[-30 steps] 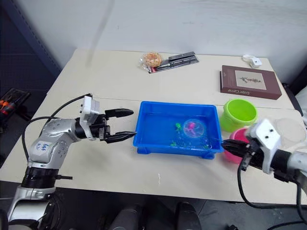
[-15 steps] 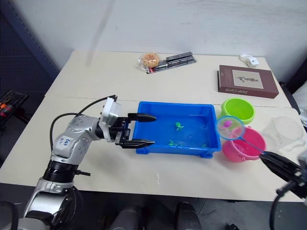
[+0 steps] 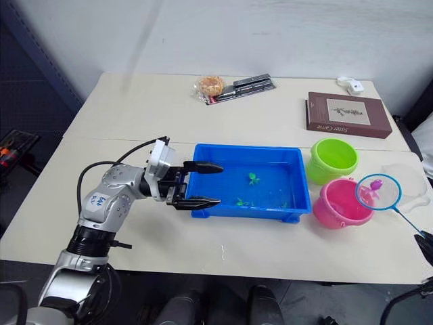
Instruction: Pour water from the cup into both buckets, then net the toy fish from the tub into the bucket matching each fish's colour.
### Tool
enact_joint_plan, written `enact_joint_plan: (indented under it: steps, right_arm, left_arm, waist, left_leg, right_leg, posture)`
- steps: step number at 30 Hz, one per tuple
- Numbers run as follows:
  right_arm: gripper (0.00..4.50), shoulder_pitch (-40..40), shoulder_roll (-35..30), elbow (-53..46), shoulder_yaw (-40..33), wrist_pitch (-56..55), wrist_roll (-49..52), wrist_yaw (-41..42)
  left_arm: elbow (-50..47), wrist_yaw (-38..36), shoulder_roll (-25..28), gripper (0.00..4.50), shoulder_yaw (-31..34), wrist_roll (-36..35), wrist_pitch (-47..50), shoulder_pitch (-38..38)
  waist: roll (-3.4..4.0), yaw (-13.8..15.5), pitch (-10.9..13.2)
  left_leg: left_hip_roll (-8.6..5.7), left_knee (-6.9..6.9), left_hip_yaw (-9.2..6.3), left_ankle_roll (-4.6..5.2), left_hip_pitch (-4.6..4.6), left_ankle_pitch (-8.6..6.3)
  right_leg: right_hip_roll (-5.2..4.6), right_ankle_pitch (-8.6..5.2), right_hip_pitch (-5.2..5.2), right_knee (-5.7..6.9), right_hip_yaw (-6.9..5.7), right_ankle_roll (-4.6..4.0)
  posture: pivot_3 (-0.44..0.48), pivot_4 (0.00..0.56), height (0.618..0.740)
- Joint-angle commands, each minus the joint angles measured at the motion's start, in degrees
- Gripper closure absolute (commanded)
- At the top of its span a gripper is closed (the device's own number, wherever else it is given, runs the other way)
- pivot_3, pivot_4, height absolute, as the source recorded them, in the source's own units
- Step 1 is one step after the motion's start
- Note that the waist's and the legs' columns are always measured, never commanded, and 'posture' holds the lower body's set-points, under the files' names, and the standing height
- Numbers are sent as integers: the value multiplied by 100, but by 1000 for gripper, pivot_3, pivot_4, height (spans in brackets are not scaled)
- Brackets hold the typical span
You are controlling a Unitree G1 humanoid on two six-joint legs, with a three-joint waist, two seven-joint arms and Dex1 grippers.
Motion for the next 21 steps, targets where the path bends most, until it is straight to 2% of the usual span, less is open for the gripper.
enact_joint_plan:
  steps: [1, 4, 8, 12, 21]
  right_arm:
    - [4500, 2, 8, 156, 272, -1020, -964, -625]
    - [4500, 122, -10, 338, 338, -1665, -1872, -1217]
    - [4500, 175, -71, 441, 352, -2378, -3552, -2437]
    - [4500, 237, 10, 424, 349, -2678, -4675, -3535]
    - [4500, 497, -227, 486, 641, -2766, -5069, -4218]
  left_arm:
    - [-128, 73, -19, 52, 56, 21, -116, -48]
    - [-193, 143, -12, 52, 71, 17, -117, 4]
    - [-259, 169, 40, 52, 101, -1, -118, 83]
    - [-332, 205, 87, 52, 124, -10, -107, 153]
    - [-458, 280, 95, 52, 101, -45, -43, 236]
  waist:
    - [7, 1, -4]
    - [8, 11, -5]
    - [8, 4, -5]
    - [8, -4, -5]
    - [8, -14, -5]
  left_leg:
    - [0, 0, 2, 0, 0, 0]
    - [0, -2, 4, -1, 3, 0]
    - [-1, -2, 10, -1, 6, 0]
    - [2, -9, 20, -4, 18, -1]
    - [4, -11, 30, -4, 28, -1]
  right_leg:
    - [-1, 0, -1, 0, 1, 0]
    - [0, 0, -1, -1, 3, 0]
    - [0, 0, -1, -4, 9, -1]
    - [2, -3, -1, -12, 18, -6]
    - [3, -4, 1, -10, 28, -7]
  posture:
    - [0, 150, 738]
    - [0, 150, 738]
    - [0, 150, 738]
    - [0, 150, 738]
    - [0, 150, 738]
